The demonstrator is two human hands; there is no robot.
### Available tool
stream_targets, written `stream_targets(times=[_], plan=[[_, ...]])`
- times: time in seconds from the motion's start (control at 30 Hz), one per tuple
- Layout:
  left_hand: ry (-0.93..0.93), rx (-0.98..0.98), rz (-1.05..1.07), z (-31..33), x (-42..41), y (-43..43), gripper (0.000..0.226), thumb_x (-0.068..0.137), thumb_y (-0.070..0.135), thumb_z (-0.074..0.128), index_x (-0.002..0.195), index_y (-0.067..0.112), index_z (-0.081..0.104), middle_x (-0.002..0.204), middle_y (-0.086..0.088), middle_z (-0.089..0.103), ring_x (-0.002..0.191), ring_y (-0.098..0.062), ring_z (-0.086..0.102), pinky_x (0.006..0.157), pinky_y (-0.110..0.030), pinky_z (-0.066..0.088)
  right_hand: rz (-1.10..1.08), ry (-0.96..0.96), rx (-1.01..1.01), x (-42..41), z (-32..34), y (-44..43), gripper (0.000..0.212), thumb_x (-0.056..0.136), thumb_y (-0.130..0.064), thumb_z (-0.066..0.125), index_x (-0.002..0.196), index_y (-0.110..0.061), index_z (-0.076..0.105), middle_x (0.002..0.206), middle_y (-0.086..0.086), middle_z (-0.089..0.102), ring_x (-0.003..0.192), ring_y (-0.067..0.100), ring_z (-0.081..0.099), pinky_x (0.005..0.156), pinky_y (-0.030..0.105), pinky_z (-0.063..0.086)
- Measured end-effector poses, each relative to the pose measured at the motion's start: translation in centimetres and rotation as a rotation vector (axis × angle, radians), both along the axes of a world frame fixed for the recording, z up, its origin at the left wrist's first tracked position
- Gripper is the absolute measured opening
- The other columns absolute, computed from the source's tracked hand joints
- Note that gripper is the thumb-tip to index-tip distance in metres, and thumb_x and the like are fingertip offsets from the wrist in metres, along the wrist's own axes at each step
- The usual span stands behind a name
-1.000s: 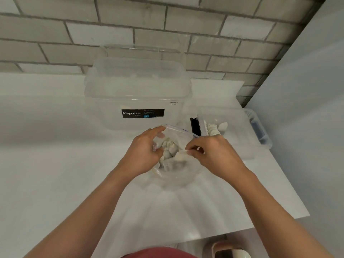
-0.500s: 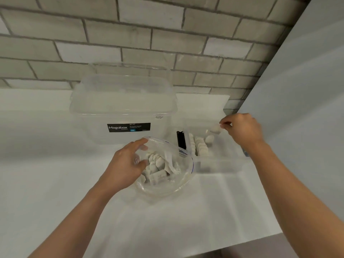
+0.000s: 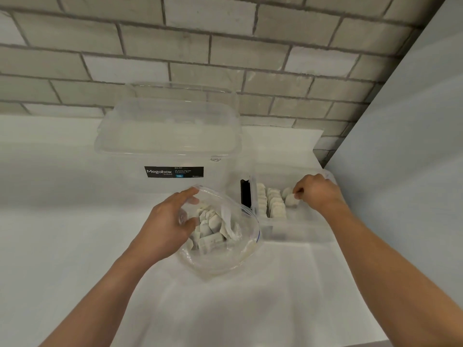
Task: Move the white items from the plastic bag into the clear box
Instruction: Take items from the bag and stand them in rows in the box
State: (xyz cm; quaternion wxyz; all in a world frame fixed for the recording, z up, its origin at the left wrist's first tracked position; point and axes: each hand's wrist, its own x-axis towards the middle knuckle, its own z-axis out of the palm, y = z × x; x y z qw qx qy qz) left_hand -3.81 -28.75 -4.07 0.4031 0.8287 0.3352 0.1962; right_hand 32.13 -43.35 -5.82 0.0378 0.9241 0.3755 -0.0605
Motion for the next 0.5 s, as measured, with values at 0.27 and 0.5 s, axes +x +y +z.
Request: stream_targets(times=[0.27,0.5], plan=[[0.022,0.016,-0.002,0.0,0.6,0.1,0.059,0.087,0.009,0.067,0.137,0.035,0.050,0.115,0.022,0.061,0.075,-0.007,0.055,0.069,-0.009,0.040,-0.006,-0.048,-0.009,0.6,-0.7,0.9,0.015,0.089,-0.034,0.072,0.102,-0.029,0.072,0.111,0.006,0.064,0.099,0.030,0.062,0.084,0.037,0.052],[0.025,0.014,-0.026,0.2,0.2,0.4,0.061,0.086,0.006,0.065,0.138,0.035,0.050,0.115,0.022,0.060,0.074,-0.008,0.054,0.072,-0.013,0.043,-0.115,0.005,0.246,-2.4,2.7,-0.3,0.032,0.081,-0.047,0.079,0.105,-0.027,0.075,0.104,0.002,0.071,0.100,0.028,0.065,0.081,0.035,0.053]])
